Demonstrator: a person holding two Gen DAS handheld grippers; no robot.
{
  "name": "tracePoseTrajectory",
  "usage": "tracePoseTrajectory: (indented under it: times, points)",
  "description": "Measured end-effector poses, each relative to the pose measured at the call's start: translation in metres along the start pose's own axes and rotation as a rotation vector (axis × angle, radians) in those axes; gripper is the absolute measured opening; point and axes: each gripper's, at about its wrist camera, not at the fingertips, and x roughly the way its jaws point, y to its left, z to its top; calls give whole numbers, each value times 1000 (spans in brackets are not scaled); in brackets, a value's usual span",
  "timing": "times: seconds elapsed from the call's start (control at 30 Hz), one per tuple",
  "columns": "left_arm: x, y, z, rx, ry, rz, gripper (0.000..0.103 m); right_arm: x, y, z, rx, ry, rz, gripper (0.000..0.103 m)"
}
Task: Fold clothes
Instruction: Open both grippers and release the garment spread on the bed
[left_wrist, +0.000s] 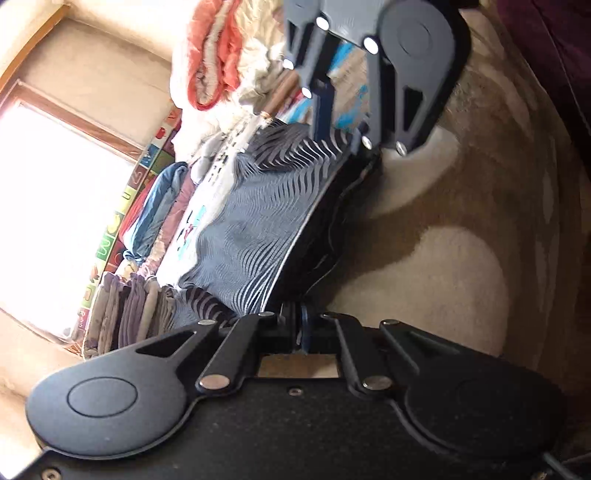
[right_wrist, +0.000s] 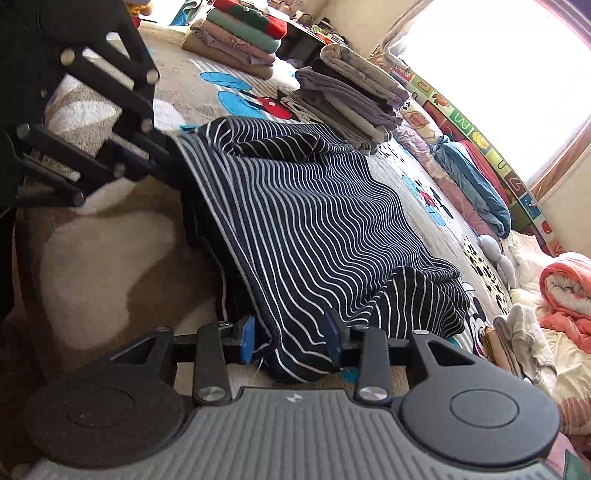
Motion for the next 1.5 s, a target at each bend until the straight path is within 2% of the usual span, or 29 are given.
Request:
tracePoseTrajectory:
  times: [0.07, 0.2, 0.3, 0.37, 0.43, 0.5, 0.57, 0.63, 0.67, 0.7, 0.73, 0.77, 0.8, 0.83, 0.87, 0.93, 1.0, 1.03, 1.13, 1.17, 1.27, 1.37, 1.5]
  points:
    - [6, -12, -11, 23, 20, -4, 1, 0, 9, 0, -65, 11, -2, 40]
    - [-1, -13, -16, -7, 33, -2, 1, 5, 43, -7, -277, 47, -43, 40]
    - [-19, -4, -19, -49, 48, -44, 3, 1, 50, -8, -306, 51, -76, 40]
    - [-36, 10, -20, -122, 33, -63, 5, -8, 46, -7, -279, 39, -80, 41]
    - [-52, 30, -18, -249, -3, -62, 7, -22, 42, -5, -258, 16, -64, 43]
    - [-47, 48, -10, -373, -27, -57, 7, -39, 38, -4, -235, -14, -43, 46]
    - [-37, 64, -1, -497, -47, -65, 7, -49, 31, 5, -166, -63, -15, 46]
    - [-25, 79, 7, -617, -63, -76, 12, -52, 25, 16, -75, -106, 18, 46]
    - [-13, 79, 9, -660, -43, -98, 26, -50, 23, 21, -24, -126, 30, 46]
    - [1, 76, 8, -697, 0, -119, 49, -46, 20, 24, 45, -144, 49, 46]
    - [18, 69, 4, -728, 74, -148, 58, -37, 15, 24, 131, -153, 76, 46]
    - [36, 61, -4, -754, 164, -181, 61, -22, 13, 20, 214, -133, 105, 46]
    - [43, 53, -13, -786, 193, -185, 68, -5, 13, 14, 277, -81, 136, 46]
    - [39, 52, -21, -848, 160, -182, 68, 12, 14, 6, 338, -30, 167, 48]
    - [35, 53, -28, -904, 131, -180, 68, 20, 15, -6, 398, -30, 185, 48]
    - [26, 62, -26, -958, 106, -182, 65, 11, 8, -23, 530, -104, 202, 48]
    - [12, 67, -17, -952, 30, -127, 65, -5, -3, -42, 682, -189, 235, 48]
    - [11, 69, -15, -956, 17, -111, 65, -13, -8, -53, 748, -232, 245, 48]
    - [8, 75, -9, -970, -21, -64, 65, -25, -28, -64, 863, -300, 210, 50]
    - [7, 76, -7, -972, -34, -50, 65, -26, -36, -66, 897, -330, 201, 54]
    - [2, 75, 2, -947, -78, -51, 65, -18, -50, -62, 934, -365, 185, 56]
    - [8, 69, 7, -928, -75, -77, 67, -4, -51, -50, 896, -335, 174, 55]
    - [22, 72, -8, -983, -35, -12, 67, 18, -54, -38, 893, -325, 188, 55]
